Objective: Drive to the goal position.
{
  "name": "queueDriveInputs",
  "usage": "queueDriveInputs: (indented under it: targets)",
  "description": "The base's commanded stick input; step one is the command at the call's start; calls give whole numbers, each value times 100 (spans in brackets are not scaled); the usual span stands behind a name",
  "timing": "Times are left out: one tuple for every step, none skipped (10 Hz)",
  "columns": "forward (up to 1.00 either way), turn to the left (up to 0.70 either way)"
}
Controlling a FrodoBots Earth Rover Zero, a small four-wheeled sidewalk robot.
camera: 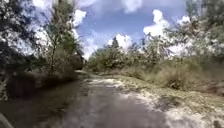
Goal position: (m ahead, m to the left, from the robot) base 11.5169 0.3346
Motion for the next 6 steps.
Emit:
queueDriveInputs:
  targets:
    - [100, 0]
    - [100, 0]
    - [100, 0]
    - [100, 15]
    - [100, 27]
    - [100, 27]
